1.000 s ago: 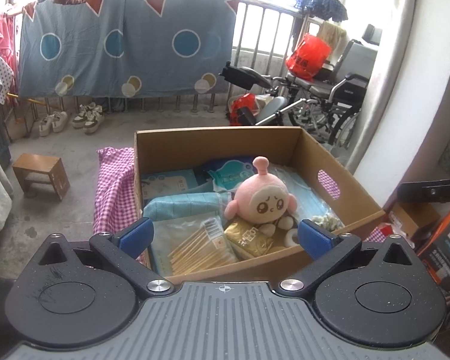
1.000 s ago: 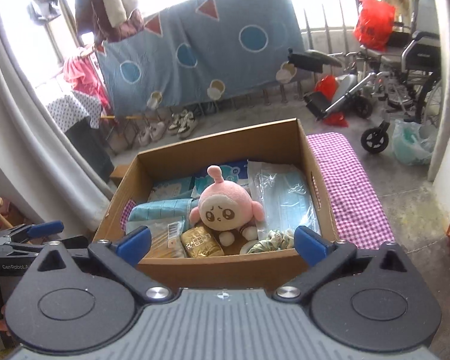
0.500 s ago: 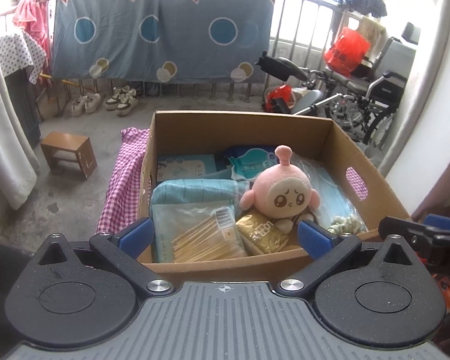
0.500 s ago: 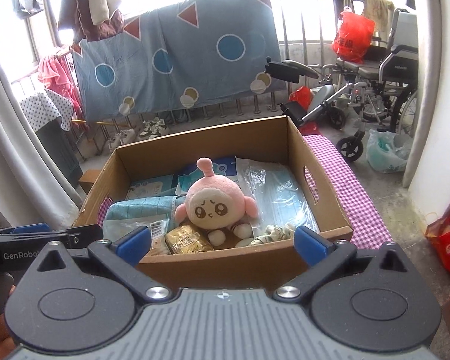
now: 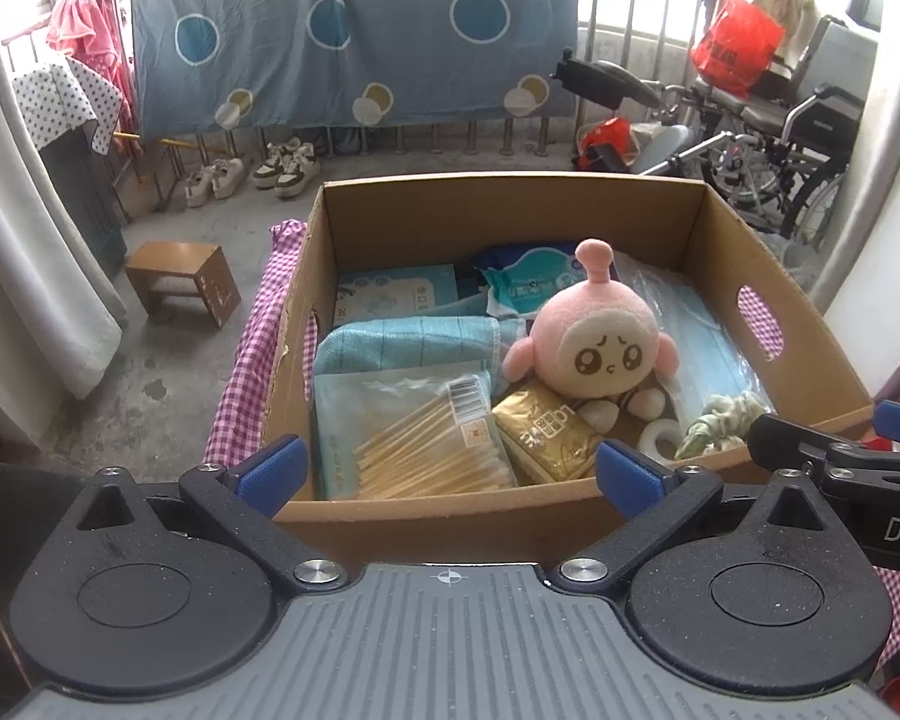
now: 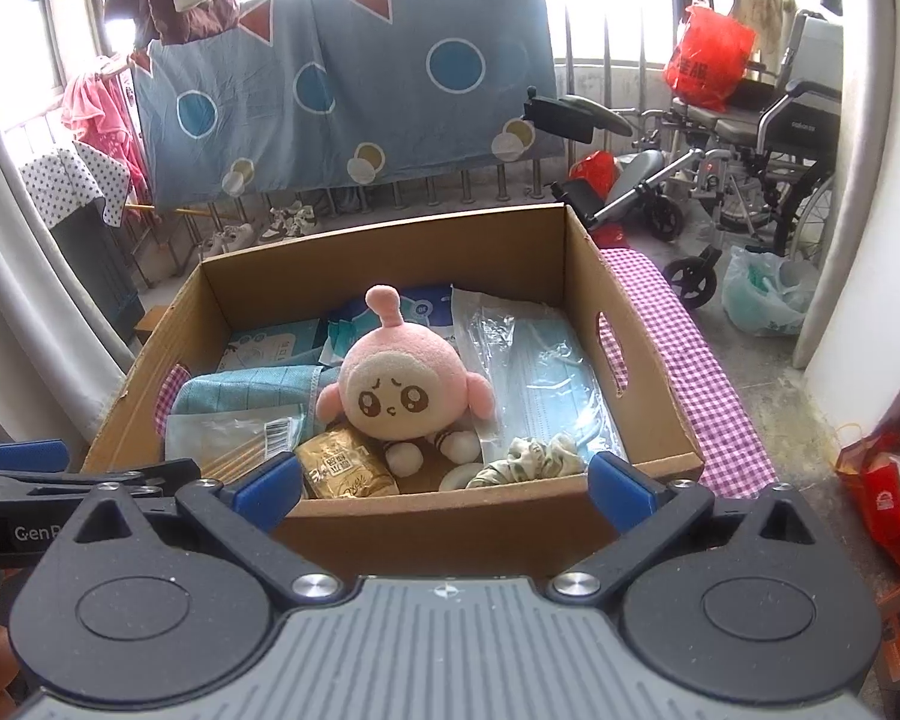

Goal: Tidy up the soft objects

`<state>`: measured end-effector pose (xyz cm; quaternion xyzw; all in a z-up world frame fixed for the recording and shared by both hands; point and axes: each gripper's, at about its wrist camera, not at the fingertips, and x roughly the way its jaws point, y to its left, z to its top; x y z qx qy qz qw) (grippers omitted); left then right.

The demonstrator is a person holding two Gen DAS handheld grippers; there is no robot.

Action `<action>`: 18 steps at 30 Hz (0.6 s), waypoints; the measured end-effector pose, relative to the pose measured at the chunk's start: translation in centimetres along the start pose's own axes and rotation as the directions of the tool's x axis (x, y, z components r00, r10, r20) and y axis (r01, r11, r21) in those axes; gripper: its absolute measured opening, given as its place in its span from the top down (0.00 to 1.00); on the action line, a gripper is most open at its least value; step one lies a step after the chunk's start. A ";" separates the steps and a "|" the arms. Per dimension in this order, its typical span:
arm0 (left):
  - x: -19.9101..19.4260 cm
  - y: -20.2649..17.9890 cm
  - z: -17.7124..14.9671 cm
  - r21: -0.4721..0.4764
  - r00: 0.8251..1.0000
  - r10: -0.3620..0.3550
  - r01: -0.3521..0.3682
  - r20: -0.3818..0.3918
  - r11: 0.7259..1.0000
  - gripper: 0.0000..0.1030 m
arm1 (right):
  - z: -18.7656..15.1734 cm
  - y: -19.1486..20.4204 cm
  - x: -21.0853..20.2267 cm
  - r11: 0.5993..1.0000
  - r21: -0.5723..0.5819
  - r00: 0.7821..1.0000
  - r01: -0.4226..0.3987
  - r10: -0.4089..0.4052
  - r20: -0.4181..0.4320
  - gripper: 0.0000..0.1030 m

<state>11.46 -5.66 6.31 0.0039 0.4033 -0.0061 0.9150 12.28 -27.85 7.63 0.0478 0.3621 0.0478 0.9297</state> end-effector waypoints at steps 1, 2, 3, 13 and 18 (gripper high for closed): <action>0.0 -0.1 0.0 0.003 1.000 0.004 -0.004 -0.002 1.000 0.00 | 0.0 -0.1 0.0 1.000 0.000 1.000 0.004 -0.004 -0.001 0.00; 0.1 -0.2 0.1 0.004 1.000 0.004 -0.004 -0.004 1.000 0.00 | 0.0 -0.2 0.1 1.000 0.000 1.000 0.007 -0.007 -0.002 0.00; 0.0 -0.2 0.1 0.004 1.000 0.002 -0.002 -0.007 1.000 0.00 | 0.0 -0.2 0.1 1.000 -0.001 1.000 0.009 -0.009 -0.002 0.00; 0.1 -0.1 0.3 0.008 1.000 0.012 -0.012 -0.007 1.000 0.00 | 0.1 0.1 0.4 0.998 -0.045 0.999 0.038 -0.038 -0.007 0.00; 0.2 0.0 0.2 0.009 1.000 0.017 -0.016 -0.013 1.000 0.01 | 0.1 0.2 0.6 0.998 -0.051 0.999 0.040 -0.041 -0.011 0.00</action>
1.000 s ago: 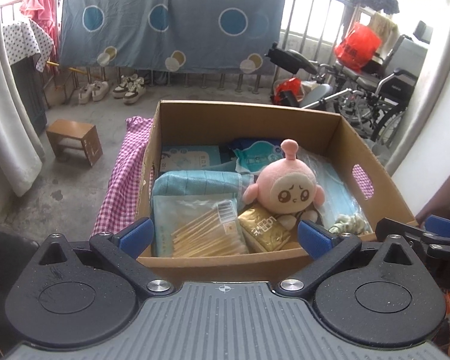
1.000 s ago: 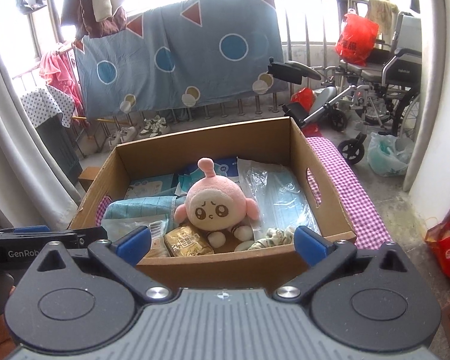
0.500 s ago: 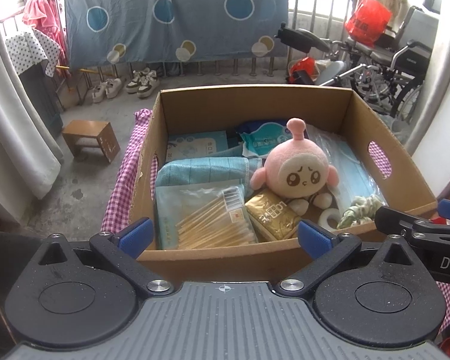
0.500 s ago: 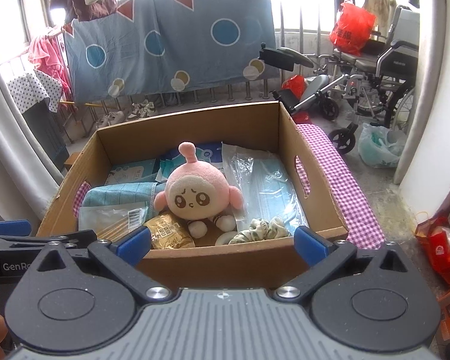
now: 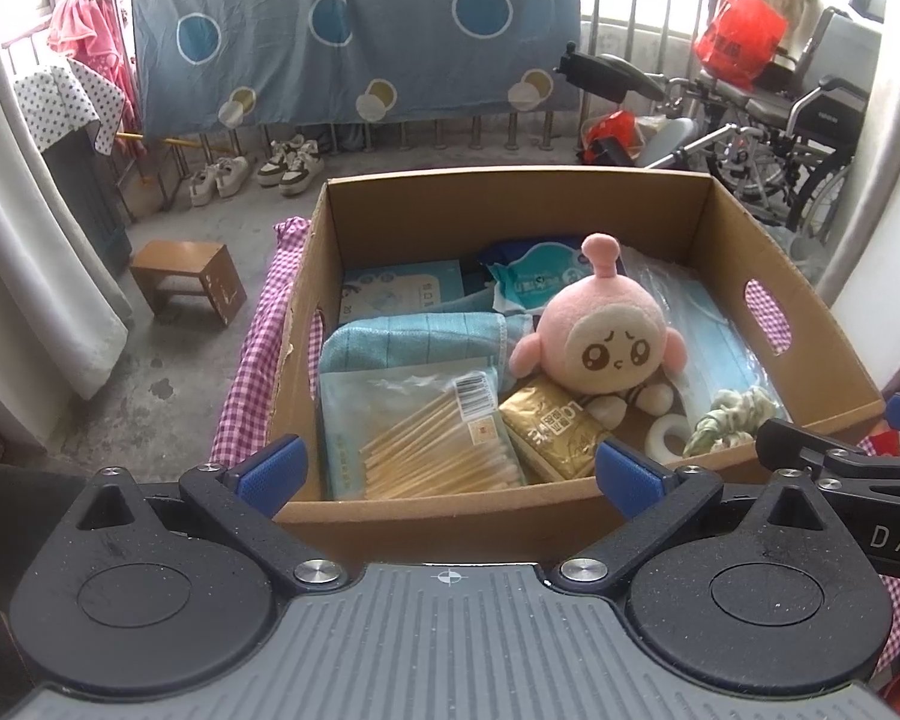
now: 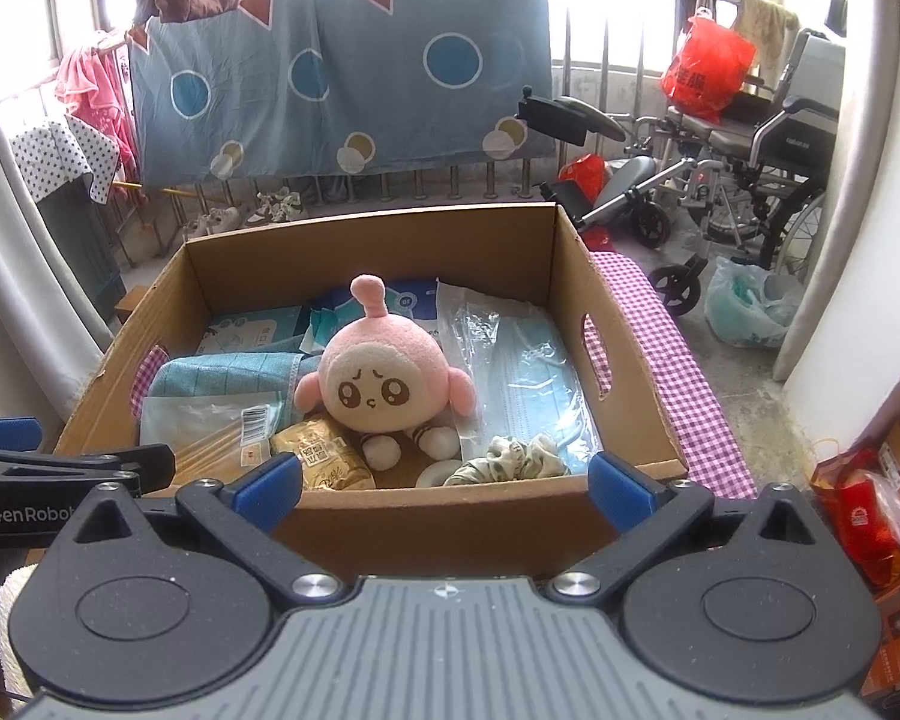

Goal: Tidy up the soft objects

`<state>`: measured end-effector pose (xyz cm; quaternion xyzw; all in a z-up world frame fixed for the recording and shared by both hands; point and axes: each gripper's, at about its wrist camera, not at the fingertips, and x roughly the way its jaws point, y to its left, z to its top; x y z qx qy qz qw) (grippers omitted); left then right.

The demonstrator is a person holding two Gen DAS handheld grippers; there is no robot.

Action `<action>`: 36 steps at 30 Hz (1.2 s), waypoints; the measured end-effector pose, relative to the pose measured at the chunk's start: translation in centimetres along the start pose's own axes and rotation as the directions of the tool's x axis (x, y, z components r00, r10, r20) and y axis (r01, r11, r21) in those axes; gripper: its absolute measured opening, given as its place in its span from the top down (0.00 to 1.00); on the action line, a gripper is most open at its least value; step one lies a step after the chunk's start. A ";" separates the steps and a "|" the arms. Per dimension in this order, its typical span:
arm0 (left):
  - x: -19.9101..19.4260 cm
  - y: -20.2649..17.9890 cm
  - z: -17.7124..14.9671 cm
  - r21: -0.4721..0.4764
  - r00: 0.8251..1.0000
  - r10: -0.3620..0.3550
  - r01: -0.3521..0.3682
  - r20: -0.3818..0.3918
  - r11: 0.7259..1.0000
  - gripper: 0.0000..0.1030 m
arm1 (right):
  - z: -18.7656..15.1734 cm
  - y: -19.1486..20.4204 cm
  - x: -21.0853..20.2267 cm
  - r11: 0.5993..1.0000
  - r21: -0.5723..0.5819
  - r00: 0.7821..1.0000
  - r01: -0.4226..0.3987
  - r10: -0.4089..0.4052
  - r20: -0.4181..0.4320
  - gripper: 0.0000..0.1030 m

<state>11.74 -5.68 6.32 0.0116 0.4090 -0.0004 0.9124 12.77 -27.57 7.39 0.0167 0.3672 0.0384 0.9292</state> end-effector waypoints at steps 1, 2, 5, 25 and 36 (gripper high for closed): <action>0.0 0.0 0.0 0.000 1.000 0.001 -0.001 -0.001 1.000 0.01 | 0.0 0.1 0.0 1.000 0.000 1.000 0.000 0.000 0.000 0.00; 0.0 0.0 0.0 0.001 1.000 0.003 -0.003 0.000 1.000 0.01 | 0.0 0.0 0.0 1.000 0.000 1.000 0.000 0.000 0.001 0.00; -0.2 0.1 0.0 0.001 1.000 0.006 -0.006 0.003 1.000 0.01 | 0.0 0.1 0.0 1.000 -0.002 1.000 0.001 -0.001 0.001 0.00; -0.4 0.2 0.0 0.002 1.000 0.009 -0.009 0.006 1.000 0.01 | -0.1 0.2 -0.1 1.000 0.001 1.000 0.001 -0.001 0.001 0.00; -0.6 0.3 0.0 0.000 1.000 0.010 -0.010 0.004 1.000 0.01 | -0.2 0.2 -0.3 1.000 0.001 1.000 0.004 -0.004 0.000 0.00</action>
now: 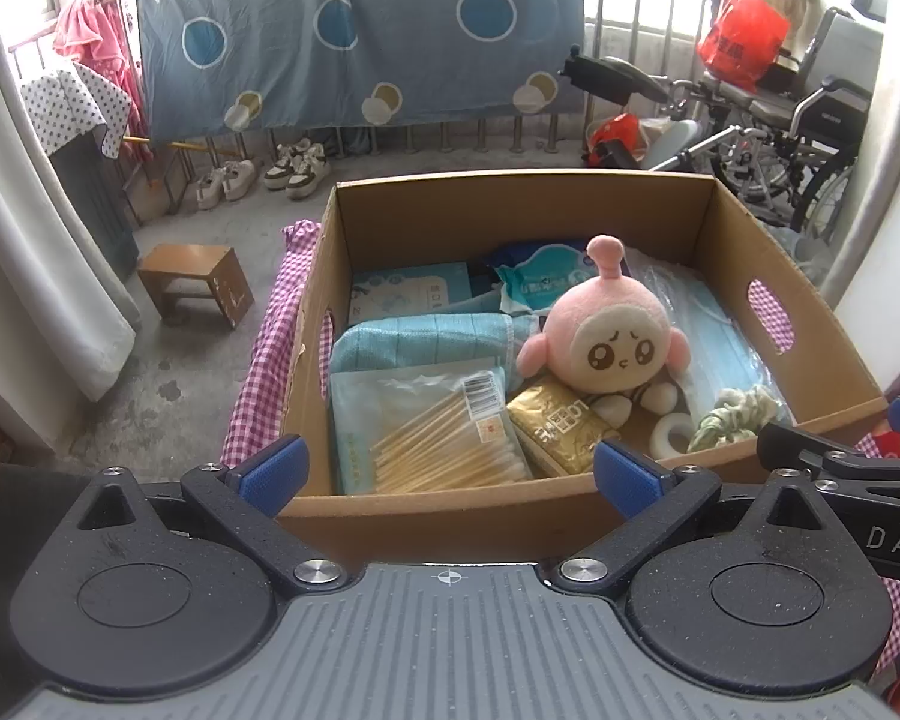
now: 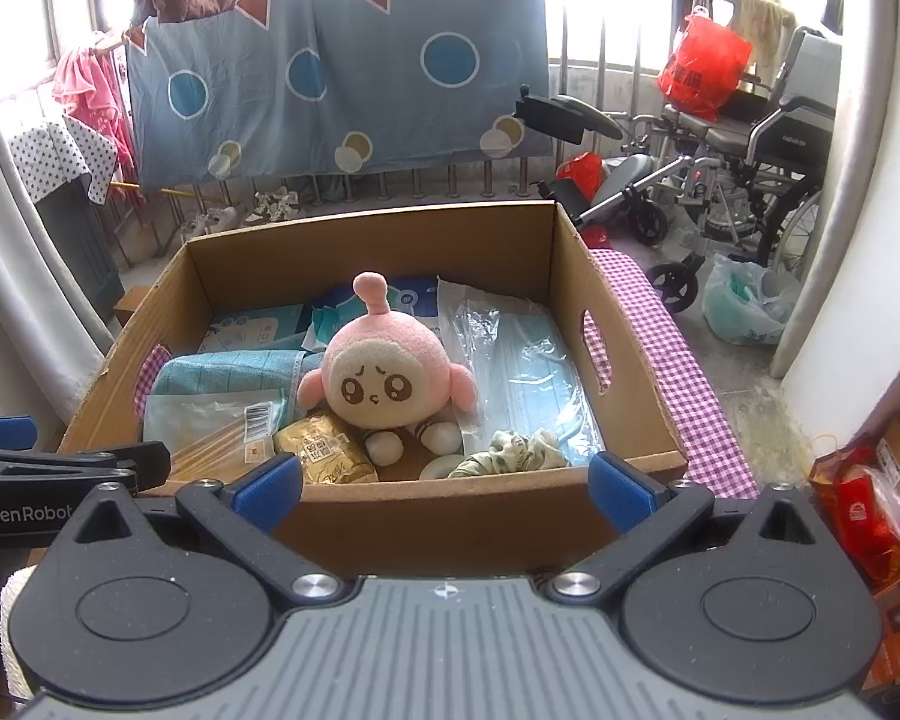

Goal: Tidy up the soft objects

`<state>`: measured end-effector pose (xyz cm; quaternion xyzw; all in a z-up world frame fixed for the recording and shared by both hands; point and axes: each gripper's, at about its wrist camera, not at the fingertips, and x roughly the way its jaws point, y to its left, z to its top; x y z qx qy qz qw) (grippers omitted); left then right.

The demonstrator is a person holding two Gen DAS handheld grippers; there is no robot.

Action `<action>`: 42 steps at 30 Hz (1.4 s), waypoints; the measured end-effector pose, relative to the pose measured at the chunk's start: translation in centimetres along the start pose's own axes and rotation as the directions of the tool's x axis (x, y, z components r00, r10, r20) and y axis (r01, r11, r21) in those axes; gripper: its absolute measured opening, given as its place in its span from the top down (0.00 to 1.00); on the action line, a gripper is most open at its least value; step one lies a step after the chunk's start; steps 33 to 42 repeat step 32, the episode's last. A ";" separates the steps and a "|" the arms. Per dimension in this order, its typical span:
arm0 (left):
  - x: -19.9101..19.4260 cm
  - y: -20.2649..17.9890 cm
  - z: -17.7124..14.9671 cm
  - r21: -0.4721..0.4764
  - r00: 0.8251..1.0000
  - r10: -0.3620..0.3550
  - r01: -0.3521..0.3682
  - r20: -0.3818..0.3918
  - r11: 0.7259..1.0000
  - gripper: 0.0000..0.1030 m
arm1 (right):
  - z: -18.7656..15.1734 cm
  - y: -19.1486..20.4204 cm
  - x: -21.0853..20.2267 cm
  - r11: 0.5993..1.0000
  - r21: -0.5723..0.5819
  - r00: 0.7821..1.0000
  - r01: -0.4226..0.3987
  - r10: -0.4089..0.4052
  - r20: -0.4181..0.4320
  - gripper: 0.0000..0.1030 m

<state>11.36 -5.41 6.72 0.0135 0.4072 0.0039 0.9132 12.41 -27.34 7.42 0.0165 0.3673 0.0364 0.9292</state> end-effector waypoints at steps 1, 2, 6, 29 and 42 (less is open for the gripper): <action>0.0 0.0 0.0 0.000 1.000 0.000 0.000 -0.001 1.000 0.01 | 0.0 0.0 0.0 1.000 -0.001 1.000 0.001 -0.001 -0.001 0.00; 0.0 0.0 0.0 0.000 1.000 0.000 0.000 -0.001 1.000 0.01 | 0.0 0.0 0.0 1.000 0.001 1.000 0.000 0.000 0.000 0.00; -0.1 0.1 0.0 0.000 1.000 0.001 -0.001 0.000 1.000 0.02 | 0.0 0.1 0.0 1.000 0.001 1.000 0.000 0.000 0.000 0.00; 0.0 0.3 -0.2 -0.003 1.000 0.002 -0.002 -0.005 1.000 0.02 | -0.4 0.2 -0.3 1.000 0.007 1.000 0.004 -0.004 -0.005 0.00; 0.0 0.3 -0.3 -0.003 1.000 0.001 -0.001 -0.007 1.000 0.02 | -0.5 0.1 -0.3 1.000 0.008 1.000 0.006 -0.006 -0.005 0.00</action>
